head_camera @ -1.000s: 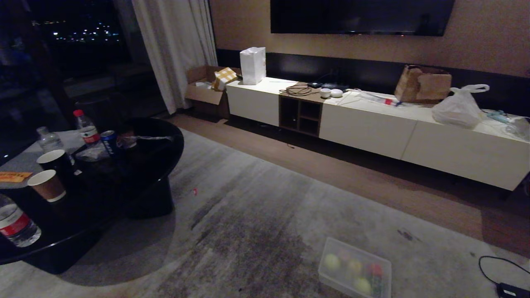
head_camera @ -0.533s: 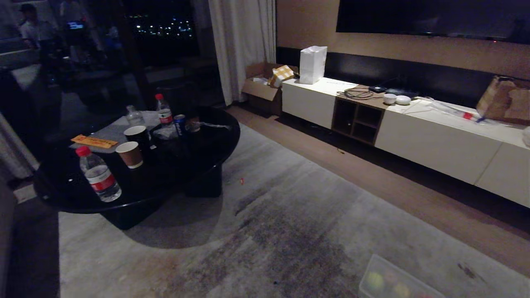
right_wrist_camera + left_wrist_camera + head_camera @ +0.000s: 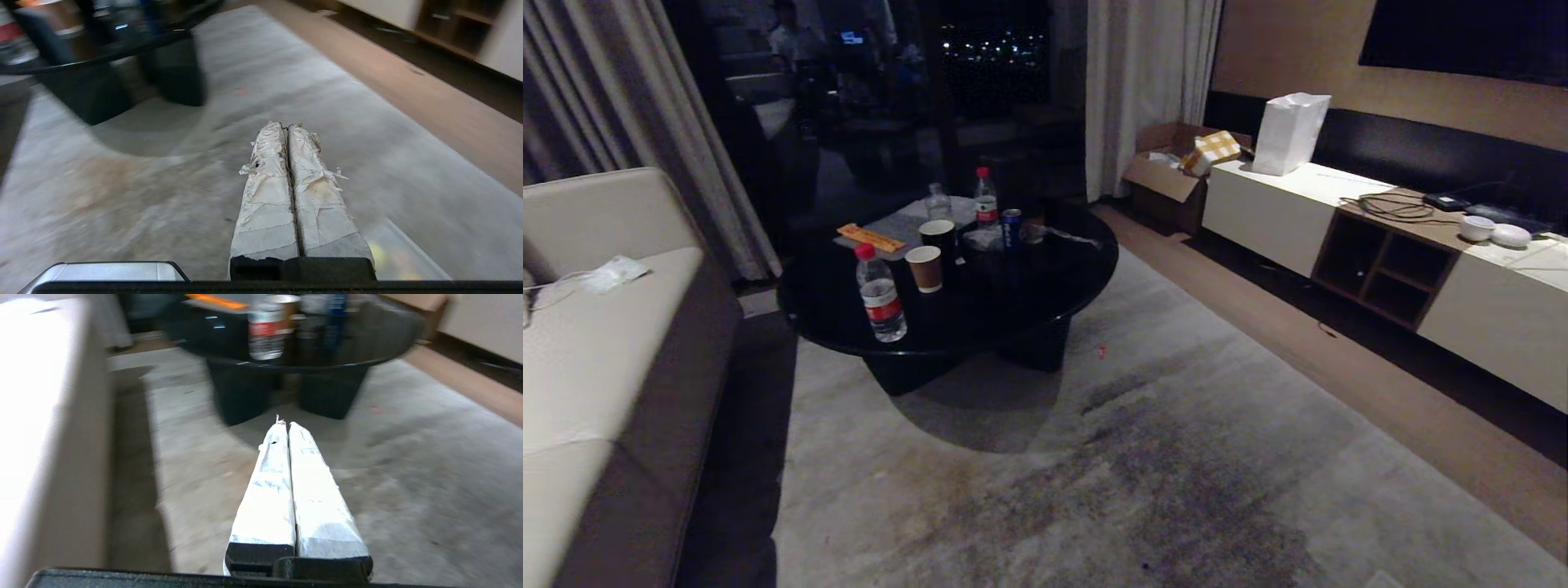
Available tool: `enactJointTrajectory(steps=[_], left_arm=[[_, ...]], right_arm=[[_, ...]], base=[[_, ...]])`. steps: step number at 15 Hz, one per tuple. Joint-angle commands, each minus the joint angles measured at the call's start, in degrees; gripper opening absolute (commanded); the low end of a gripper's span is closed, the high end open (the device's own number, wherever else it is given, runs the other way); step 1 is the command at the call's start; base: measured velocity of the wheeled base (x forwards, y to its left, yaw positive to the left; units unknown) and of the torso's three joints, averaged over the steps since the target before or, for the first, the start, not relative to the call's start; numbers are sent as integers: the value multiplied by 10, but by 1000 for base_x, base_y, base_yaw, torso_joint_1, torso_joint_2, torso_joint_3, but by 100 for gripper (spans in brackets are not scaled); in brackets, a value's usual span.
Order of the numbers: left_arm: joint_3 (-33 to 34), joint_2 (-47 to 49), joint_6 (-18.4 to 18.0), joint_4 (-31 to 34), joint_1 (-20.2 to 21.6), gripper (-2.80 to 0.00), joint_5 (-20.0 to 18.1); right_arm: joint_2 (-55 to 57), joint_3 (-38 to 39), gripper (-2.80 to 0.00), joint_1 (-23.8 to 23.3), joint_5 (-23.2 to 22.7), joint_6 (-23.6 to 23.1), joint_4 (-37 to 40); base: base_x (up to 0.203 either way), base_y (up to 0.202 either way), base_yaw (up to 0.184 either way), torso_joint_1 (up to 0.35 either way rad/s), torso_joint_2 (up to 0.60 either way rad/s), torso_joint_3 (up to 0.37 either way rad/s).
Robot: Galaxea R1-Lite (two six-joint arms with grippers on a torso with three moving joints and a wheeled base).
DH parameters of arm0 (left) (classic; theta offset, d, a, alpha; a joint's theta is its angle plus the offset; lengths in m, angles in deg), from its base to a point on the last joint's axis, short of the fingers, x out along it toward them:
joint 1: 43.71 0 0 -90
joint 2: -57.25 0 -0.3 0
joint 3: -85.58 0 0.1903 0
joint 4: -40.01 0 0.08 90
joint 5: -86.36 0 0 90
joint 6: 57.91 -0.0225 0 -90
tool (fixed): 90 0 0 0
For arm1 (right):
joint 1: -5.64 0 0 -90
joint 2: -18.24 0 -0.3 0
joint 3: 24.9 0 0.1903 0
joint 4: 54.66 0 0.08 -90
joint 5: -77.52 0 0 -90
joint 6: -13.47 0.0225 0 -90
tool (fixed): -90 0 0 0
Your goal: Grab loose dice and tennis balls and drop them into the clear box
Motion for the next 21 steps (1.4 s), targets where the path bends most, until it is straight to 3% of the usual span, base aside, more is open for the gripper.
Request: enactJointTrajectory(steps=[1,10,17,21], left_arm=[[1,1,0,0,0,-280,0],[1,1,1,0,0,-280,0],[1,1,3,0,0,-280,0],[1,1,3,0,0,-280,0]], right_arm=[[1,0,-280,1,0,0,0],[1,0,-280,0,0,-1,0],[1,1,-280,0,0,0,0],[1,1,-280,0,0,0,0]], base=[[1,-8,163,-1,0,6],[0,-8,157,4,2,4],[0,0,10,0,0,0],[-173,0,1,0,-1,3]])
